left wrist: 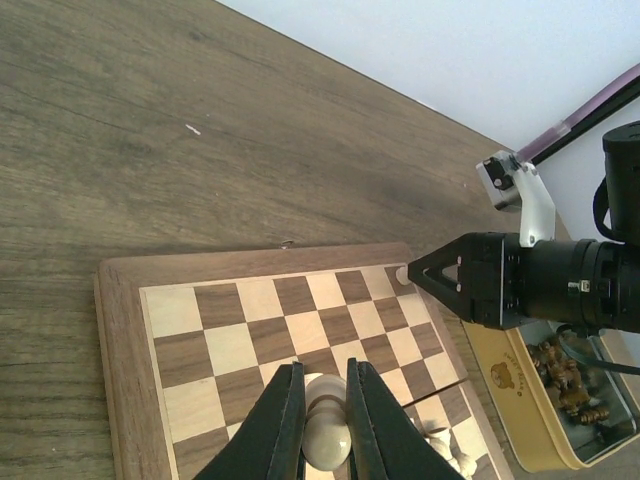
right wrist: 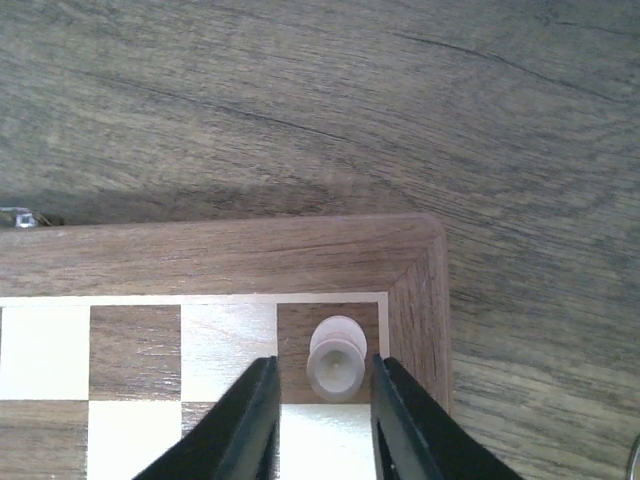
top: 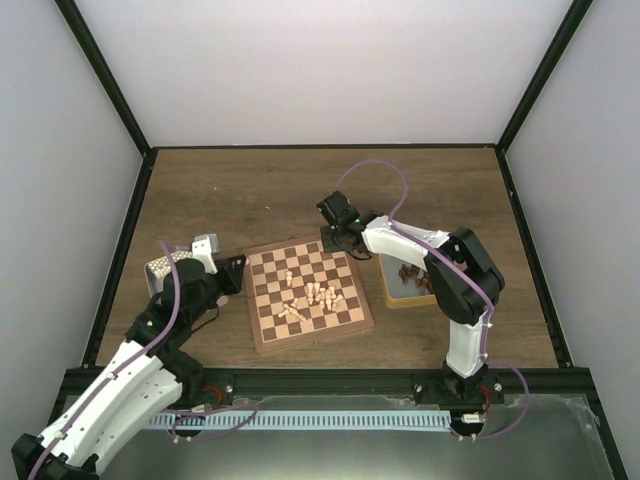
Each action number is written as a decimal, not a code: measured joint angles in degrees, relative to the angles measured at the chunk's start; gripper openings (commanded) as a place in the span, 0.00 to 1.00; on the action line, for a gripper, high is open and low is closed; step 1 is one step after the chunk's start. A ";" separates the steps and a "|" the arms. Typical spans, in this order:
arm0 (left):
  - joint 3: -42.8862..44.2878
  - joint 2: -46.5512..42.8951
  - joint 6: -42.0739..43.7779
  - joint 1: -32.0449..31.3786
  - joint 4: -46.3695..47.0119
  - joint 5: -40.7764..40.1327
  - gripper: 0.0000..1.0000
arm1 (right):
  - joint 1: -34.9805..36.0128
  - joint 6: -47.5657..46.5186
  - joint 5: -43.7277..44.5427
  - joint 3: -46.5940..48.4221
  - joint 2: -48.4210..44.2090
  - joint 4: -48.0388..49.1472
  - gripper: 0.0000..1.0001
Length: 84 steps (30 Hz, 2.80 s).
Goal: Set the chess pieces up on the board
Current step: Place the chess piece on the chessboard.
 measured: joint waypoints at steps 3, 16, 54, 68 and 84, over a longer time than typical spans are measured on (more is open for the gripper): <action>0.00 0.11 0.00 0.00 0.00 0.02 0.04 | 0.00 -0.09 -0.07 0.07 -0.26 -0.46 0.38; 1.62 6.40 0.11 0.00 -0.28 2.75 0.04 | 0.02 2.64 1.49 -4.79 -11.34 2.93 0.43; 54.51 80.85 7.98 -19.52 -14.19 -5.81 0.04 | 0.00 16.44 19.32 -42.75 -65.20 8.59 0.65; 57.79 84.28 7.32 -19.82 -13.94 -8.83 0.12 | 0.00 16.02 18.82 -44.44 -65.24 10.62 0.66; 59.21 86.09 7.10 -19.93 -13.27 -9.97 0.16 | 0.00 16.02 18.38 -45.24 -65.18 11.26 0.66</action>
